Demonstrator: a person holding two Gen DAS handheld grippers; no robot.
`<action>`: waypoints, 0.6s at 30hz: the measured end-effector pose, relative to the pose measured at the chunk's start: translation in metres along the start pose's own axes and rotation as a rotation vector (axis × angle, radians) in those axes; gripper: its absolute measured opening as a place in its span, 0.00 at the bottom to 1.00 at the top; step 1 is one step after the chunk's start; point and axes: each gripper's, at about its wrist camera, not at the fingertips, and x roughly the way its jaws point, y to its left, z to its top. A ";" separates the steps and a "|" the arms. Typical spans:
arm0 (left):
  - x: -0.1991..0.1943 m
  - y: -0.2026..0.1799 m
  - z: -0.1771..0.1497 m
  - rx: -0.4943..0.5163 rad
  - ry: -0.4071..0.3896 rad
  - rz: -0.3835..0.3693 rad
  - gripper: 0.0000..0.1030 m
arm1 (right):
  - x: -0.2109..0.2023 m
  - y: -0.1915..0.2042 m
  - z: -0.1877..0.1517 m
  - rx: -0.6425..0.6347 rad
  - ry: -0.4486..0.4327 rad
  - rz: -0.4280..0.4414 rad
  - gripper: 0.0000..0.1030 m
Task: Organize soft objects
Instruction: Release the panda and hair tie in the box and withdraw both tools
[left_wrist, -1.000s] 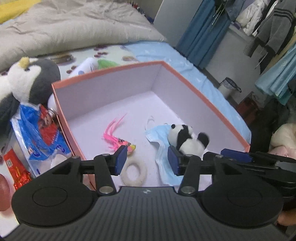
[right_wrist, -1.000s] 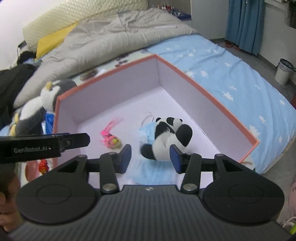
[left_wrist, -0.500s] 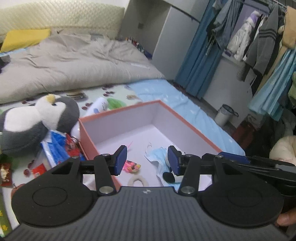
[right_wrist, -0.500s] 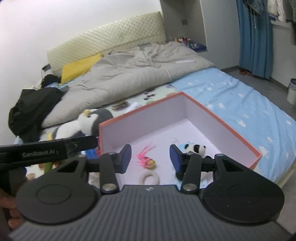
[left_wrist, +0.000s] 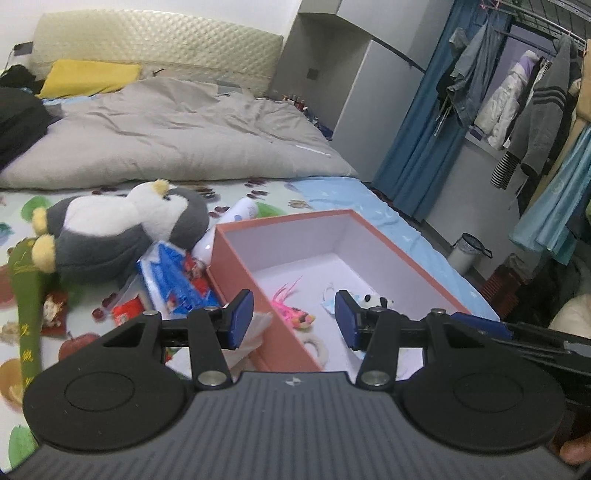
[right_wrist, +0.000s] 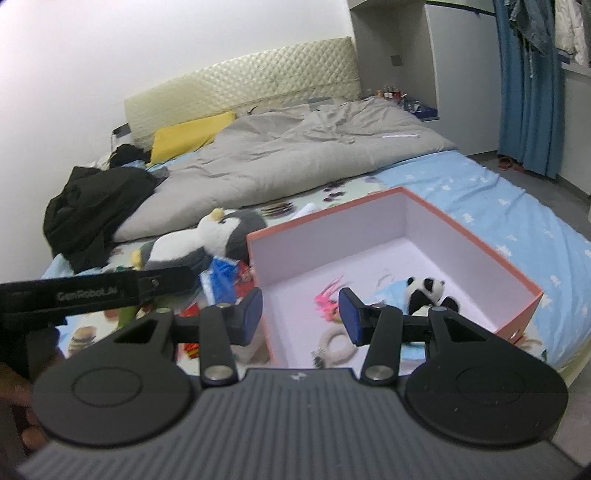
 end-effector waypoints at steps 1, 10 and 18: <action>-0.002 0.003 -0.002 0.000 0.001 0.004 0.53 | -0.001 0.004 -0.003 -0.008 0.002 0.004 0.48; -0.030 0.025 -0.030 -0.018 0.016 0.062 0.53 | -0.007 0.028 -0.030 -0.045 0.039 0.030 0.48; -0.055 0.037 -0.053 -0.050 0.025 0.121 0.53 | -0.013 0.047 -0.060 -0.058 0.081 0.046 0.48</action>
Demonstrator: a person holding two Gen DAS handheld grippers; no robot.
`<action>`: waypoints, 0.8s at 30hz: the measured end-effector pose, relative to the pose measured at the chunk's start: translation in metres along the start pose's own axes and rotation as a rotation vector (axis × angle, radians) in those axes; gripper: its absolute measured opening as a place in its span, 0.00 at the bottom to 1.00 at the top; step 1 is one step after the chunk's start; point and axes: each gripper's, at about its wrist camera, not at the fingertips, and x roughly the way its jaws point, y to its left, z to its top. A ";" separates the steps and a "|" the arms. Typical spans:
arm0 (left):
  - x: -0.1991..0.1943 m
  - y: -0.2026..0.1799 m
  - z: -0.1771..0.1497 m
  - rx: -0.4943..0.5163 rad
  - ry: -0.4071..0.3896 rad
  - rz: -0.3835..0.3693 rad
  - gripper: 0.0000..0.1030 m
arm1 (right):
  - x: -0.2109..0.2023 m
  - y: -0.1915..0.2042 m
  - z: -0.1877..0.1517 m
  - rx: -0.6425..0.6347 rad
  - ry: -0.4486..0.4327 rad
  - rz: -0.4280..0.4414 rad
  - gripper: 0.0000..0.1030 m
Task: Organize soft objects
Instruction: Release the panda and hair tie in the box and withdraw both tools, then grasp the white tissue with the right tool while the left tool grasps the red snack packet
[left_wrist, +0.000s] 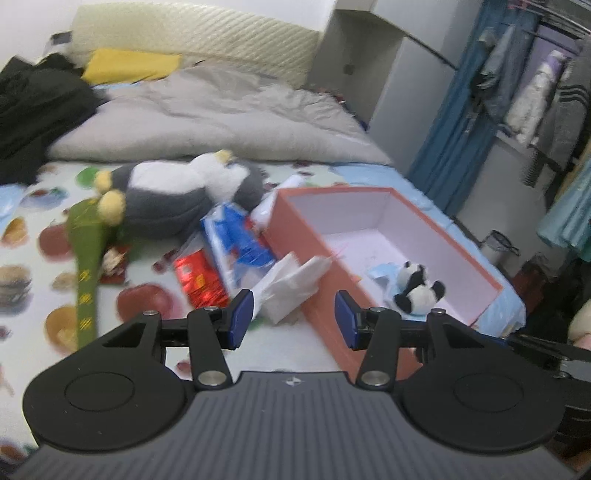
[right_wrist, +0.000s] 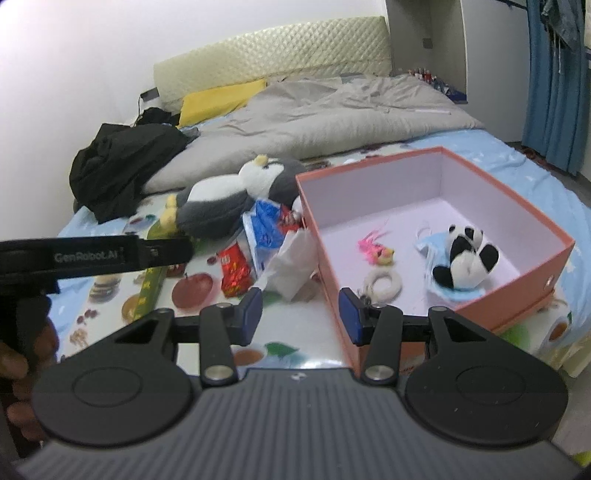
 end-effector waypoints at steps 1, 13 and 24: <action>-0.002 0.005 -0.005 -0.013 0.007 0.001 0.53 | 0.000 0.002 -0.004 0.007 0.006 -0.004 0.48; -0.018 0.048 -0.045 -0.084 0.055 0.052 0.60 | 0.004 0.035 -0.040 -0.003 0.097 0.054 0.48; 0.029 0.083 -0.048 -0.145 0.117 0.081 0.60 | 0.042 0.035 -0.041 0.023 0.113 0.020 0.48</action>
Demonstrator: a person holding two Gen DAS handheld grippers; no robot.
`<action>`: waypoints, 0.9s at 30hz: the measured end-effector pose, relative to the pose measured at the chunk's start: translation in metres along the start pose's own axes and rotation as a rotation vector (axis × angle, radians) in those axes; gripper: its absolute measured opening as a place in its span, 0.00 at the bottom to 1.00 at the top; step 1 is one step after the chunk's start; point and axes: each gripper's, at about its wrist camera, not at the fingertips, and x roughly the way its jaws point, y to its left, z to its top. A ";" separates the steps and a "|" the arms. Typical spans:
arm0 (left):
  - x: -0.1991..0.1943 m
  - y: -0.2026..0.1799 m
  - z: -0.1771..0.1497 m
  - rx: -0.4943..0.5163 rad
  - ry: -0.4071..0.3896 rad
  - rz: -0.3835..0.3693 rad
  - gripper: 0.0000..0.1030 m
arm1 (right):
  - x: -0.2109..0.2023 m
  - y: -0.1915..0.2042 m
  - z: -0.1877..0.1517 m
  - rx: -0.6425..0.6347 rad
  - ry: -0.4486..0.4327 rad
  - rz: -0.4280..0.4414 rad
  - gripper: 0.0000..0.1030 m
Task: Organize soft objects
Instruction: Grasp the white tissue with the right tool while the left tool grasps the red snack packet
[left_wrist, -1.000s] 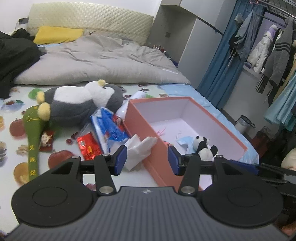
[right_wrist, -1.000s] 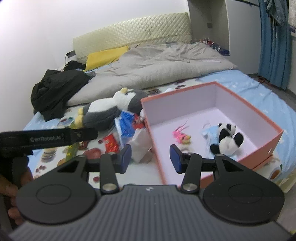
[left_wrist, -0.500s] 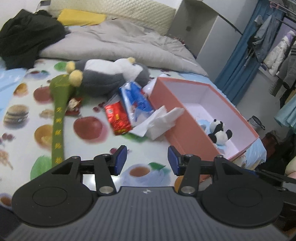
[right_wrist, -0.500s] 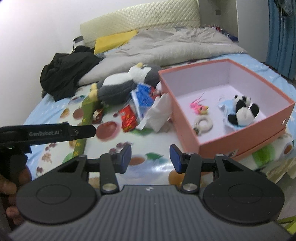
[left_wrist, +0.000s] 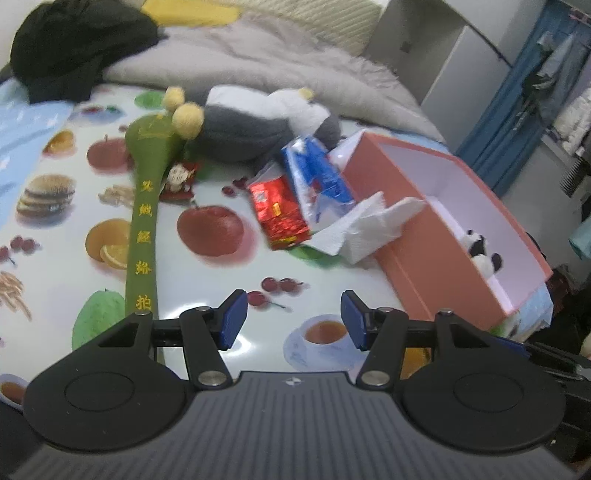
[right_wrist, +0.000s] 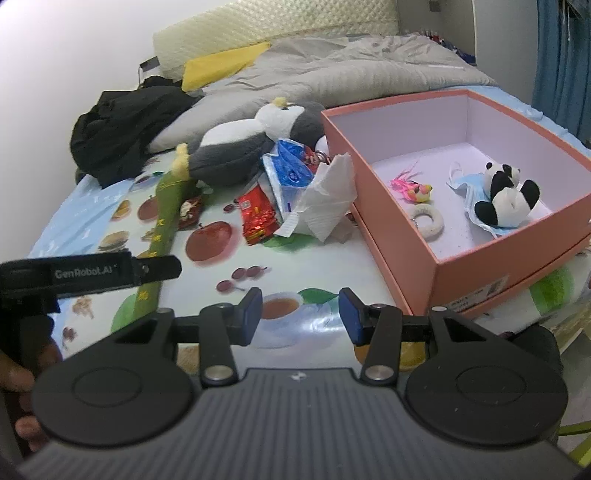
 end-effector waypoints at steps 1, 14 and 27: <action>0.006 0.003 0.003 -0.008 0.003 0.001 0.60 | 0.005 0.001 0.002 0.001 0.005 0.001 0.48; 0.089 0.018 0.046 -0.047 0.039 -0.026 0.64 | 0.076 0.017 0.013 -0.012 0.032 0.024 0.47; 0.167 0.041 0.083 -0.196 0.101 -0.080 0.65 | 0.137 0.006 0.039 0.087 0.003 -0.057 0.47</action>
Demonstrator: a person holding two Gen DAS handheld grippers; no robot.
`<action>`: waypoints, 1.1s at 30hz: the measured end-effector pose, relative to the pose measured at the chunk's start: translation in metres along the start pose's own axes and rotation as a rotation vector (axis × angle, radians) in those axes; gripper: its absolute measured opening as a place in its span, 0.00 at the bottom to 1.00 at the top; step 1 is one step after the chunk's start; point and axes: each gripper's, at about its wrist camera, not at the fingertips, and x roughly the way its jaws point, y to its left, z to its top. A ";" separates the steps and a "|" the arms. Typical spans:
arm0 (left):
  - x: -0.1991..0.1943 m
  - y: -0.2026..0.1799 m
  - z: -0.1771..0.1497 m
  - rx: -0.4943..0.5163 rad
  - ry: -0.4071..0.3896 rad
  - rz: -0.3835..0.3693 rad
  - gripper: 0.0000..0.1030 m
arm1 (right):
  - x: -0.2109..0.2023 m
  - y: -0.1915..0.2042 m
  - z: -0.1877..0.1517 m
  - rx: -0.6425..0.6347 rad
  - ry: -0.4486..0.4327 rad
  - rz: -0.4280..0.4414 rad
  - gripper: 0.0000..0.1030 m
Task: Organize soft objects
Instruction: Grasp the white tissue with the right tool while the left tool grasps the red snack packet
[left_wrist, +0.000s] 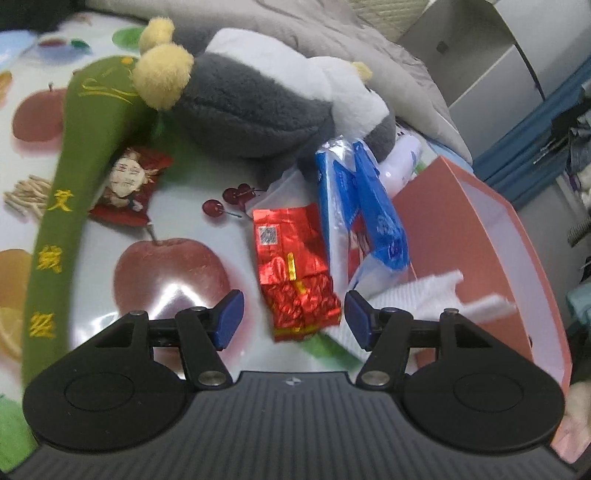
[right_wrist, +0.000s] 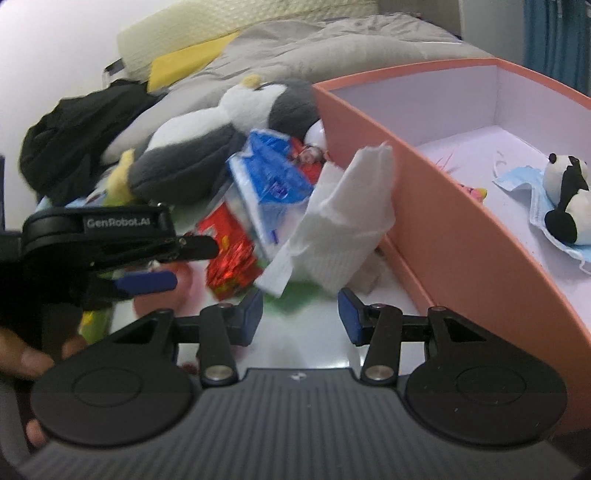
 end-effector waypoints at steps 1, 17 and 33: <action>0.004 0.000 0.002 -0.006 0.006 0.005 0.67 | 0.003 0.000 0.003 0.018 -0.005 0.004 0.47; 0.035 -0.009 0.003 -0.011 0.055 0.016 0.59 | 0.050 -0.001 0.008 0.051 -0.004 -0.035 0.29; 0.014 -0.003 -0.015 0.000 0.034 0.033 0.27 | 0.027 -0.001 -0.006 -0.010 0.045 0.044 0.07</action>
